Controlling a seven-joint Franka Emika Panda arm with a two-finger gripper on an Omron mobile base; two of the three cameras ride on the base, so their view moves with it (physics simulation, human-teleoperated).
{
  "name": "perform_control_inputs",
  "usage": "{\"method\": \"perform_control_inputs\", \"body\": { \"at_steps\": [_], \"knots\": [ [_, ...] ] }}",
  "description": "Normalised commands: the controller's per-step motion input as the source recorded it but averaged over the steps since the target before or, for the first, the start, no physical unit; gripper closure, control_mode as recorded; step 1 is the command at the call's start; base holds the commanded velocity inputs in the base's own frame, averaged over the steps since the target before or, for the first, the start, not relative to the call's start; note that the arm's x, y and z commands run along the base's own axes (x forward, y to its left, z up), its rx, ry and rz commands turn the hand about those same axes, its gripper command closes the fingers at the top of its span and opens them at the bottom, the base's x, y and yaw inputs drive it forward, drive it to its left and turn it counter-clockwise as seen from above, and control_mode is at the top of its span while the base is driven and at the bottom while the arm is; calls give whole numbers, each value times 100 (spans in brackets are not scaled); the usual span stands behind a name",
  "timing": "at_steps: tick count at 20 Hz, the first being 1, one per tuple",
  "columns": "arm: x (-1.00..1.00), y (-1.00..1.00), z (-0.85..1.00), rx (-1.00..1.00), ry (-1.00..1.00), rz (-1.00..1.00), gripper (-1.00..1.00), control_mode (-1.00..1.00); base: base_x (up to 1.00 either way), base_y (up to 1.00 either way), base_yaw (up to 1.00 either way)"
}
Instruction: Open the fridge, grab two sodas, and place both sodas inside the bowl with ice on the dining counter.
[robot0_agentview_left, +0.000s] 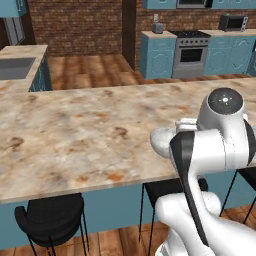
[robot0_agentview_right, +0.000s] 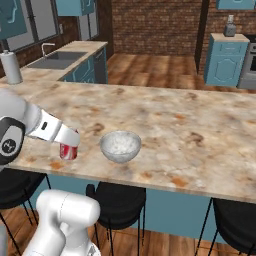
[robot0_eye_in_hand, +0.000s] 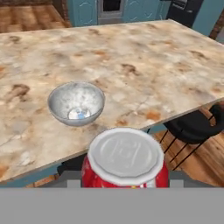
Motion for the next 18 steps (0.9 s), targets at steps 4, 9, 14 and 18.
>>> {"method": "perform_control_inputs", "body": {
  "at_steps": [4,9,14,18],
  "knots": [
    [100,-1,-2,5,15,-1,100,-100,0,0,0],
    [100,-18,-30,6,20,5,100,-100,0,0,0],
    [96,-13,-51,5,25,8,100,-100,0,0,0],
    [73,-20,-54,4,17,8,100,-100,0,0,0]
  ]
}}
